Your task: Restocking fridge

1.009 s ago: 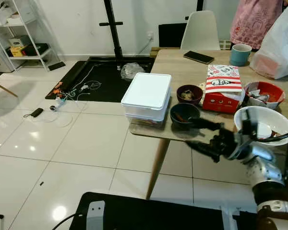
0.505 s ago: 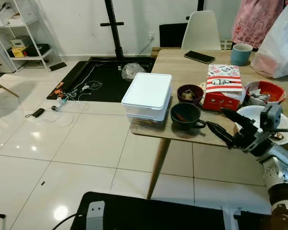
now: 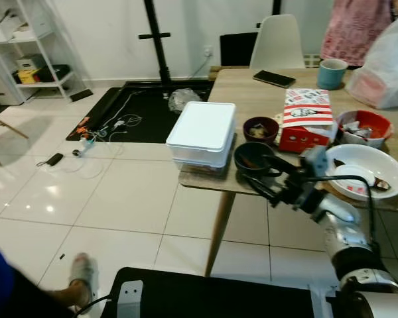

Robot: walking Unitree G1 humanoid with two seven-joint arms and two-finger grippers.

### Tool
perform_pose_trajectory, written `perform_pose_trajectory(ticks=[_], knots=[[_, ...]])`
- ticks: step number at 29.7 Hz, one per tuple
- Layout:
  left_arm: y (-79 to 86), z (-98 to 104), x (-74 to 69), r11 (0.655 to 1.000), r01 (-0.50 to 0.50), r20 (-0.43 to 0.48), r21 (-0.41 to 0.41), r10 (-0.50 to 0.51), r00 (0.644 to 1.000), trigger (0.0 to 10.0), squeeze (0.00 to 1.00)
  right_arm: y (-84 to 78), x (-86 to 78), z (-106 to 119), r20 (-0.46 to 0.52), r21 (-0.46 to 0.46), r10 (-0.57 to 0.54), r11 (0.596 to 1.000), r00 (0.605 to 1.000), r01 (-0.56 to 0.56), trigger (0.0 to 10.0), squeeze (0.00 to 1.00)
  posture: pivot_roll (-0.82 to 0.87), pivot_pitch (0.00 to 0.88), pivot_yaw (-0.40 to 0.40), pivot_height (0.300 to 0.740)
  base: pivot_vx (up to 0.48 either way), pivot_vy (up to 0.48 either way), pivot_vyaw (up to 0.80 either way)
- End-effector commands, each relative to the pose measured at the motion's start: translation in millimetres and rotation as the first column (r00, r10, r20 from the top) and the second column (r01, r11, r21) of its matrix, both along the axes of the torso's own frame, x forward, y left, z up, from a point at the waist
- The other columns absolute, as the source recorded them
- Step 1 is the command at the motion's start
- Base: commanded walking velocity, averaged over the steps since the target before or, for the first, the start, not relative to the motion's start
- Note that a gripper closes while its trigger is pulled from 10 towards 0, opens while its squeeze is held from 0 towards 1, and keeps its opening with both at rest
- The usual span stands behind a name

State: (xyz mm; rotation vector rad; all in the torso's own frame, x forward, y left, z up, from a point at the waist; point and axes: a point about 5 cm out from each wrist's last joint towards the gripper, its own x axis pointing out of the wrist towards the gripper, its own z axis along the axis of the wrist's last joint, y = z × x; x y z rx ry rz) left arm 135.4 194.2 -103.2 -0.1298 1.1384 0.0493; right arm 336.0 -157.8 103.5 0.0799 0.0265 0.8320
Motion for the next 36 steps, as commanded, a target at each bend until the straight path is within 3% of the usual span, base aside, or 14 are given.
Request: perform_pose_trajectory(ticks=[1,9,11,13,16,19,27,36], knots=[[11.8,1,-2.9,0.999,0.004,-0.004,0.036,-0.004,1.000,10.0,0.00,4.6,4.6,2,0.013,-0.038,-0.023,0.999,1.000,0.024,10.0,0.00,0.00,0.000,0.114,0.740,0.000,0.000,0.00],[11.6,0,-5.7,0.999,-0.019,-0.012,0.035,0.019,1.000,10.0,0.00,-3.6,3.4,6,0.050,-0.033,-0.070,0.997,0.996,0.072,10.0,0.00,0.00,0.000,0.117,0.740,0.000,0.000,0.00],[10.4,-1,-7.1,0.999,-0.017,-0.019,0.034,0.018,1.000,10.0,0.00,-17.3,0.3,6,0.058,-0.042,-0.106,0.993,0.993,0.109,10.0,0.00,0.00,0.000,0.108,0.740,0.000,0.000,0.00],[10.4,-1,-7.1,0.999,-0.017,-0.019,0.034,0.018,1.000,10.0,0.00,-17.3,0.3,6,0.058,-0.042,-0.106,0.993,0.993,0.109,10.0,0.00,0.00,0.000,0.108,0.740,0.000,0.000,0.00],[9.0,-2,-8.4,0.999,-0.019,-0.024,0.033,0.020,0.999,10.0,0.00,-32.8,-2.3,3,0.046,-0.082,-0.139,0.987,0.989,0.142,10.0,0.00,0.01,0.000,0.091,0.740,0.000,0.000,0.00],[17.7,-3,-19.4,0.999,-0.028,-0.019,0.025,0.028,0.999,10.0,0.00,-42.6,-4.0,-2,0.015,-0.124,-0.162,0.979,0.987,0.163,10.0,0.00,0.01,0.000,0.087,0.740,0.000,0.000,0.00],[22.4,-3,-27.5,1.000,-0.027,-0.006,0.008,0.027,1.000,10.0,0.00,-43.3,-7.5,-12,-0.027,-0.151,-0.169,0.975,0.985,0.163,10.0,0.00,0.00,0.000,0.085,0.740,0.000,0.000,0.00],[23.3,-4,-30.2,1.000,-0.025,-0.009,0.005,0.025,1.000,10.0,0.00,-26.8,-5.9,-29,-0.108,-0.177,-0.221,0.964,0.969,0.200,10.0,0.00,0.01,0.000,0.092,0.740,0.000,0.000,0.00]])
